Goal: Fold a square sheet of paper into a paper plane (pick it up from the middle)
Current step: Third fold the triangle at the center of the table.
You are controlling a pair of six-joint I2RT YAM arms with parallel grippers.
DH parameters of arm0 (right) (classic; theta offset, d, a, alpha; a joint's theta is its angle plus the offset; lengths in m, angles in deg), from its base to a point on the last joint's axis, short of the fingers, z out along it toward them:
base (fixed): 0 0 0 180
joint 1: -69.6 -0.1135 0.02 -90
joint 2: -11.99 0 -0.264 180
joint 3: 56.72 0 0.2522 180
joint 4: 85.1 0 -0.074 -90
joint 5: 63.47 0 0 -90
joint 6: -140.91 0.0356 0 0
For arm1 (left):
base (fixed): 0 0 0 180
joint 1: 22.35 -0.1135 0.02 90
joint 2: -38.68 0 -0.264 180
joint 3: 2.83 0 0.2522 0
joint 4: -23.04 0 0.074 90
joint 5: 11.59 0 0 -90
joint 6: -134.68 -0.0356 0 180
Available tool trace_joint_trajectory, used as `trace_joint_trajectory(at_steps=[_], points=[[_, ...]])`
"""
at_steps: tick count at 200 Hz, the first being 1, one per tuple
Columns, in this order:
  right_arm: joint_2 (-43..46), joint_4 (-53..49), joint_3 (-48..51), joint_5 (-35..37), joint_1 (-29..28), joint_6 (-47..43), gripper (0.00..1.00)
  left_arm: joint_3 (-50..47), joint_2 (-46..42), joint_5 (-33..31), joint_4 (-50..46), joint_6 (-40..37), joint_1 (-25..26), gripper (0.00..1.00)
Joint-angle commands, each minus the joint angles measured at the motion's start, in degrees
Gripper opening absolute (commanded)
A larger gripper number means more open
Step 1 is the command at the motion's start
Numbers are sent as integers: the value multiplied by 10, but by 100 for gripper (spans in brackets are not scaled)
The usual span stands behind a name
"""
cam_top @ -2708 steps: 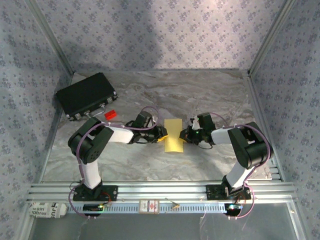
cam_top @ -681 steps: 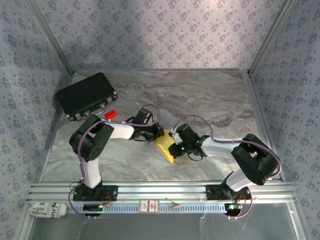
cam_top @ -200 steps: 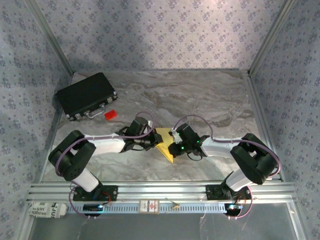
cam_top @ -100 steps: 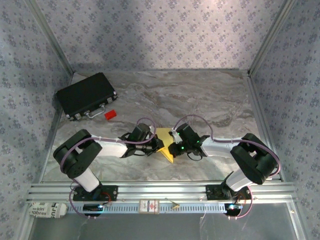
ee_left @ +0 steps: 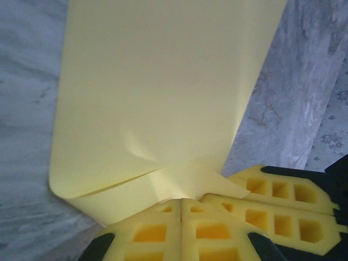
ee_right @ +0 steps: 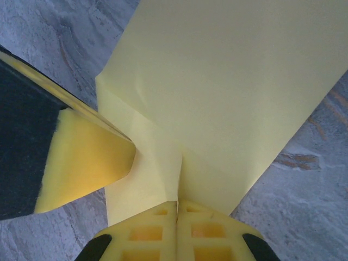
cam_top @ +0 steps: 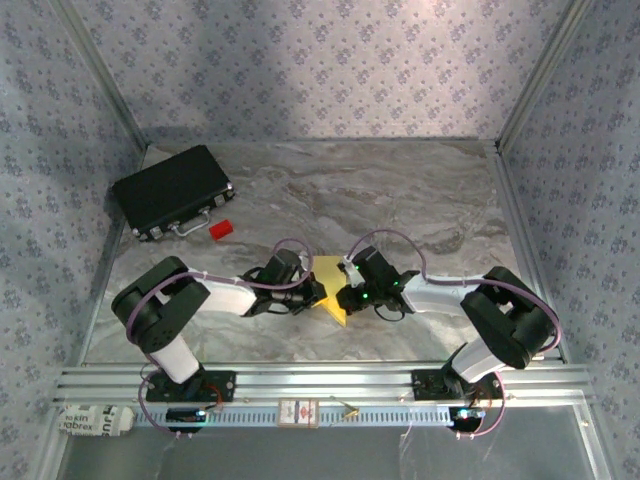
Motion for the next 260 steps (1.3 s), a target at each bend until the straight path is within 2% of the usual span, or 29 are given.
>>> trace_joint_trajectory(at_steps=[1, 42, 63, 117, 144, 151, 169, 200, 260], points=[[-6, -23, 5, 16, 3, 9, 0, -9, 14, -13, -24, -25, 3, 0], [-6, -26, -4, 9, 3, 9, 1, -7, 34, -12, -28, -34, 3, 0], [0, -36, -14, 5, 3, 11, 4, -8, 37, -13, -31, -35, 3, 0], [68, -77, -23, 8, 24, 43, 35, -10, 33, -14, -39, -41, 3, 0], [92, -79, -21, -57, 38, 68, 43, -8, 35, -14, -39, -40, 3, 0], [90, -75, -22, -84, 38, 71, 41, -8, 35, -14, -39, -40, 3, 0], [79, -69, -30, -132, 29, 81, 29, -8, 35, -15, -38, -39, 3, 0], [57, -79, -47, -136, -5, 86, 12, -7, 34, -15, -38, -38, 3, 0], [-8, -104, -85, -102, -44, 83, 5, -7, 34, -15, -37, -37, 3, 0]])
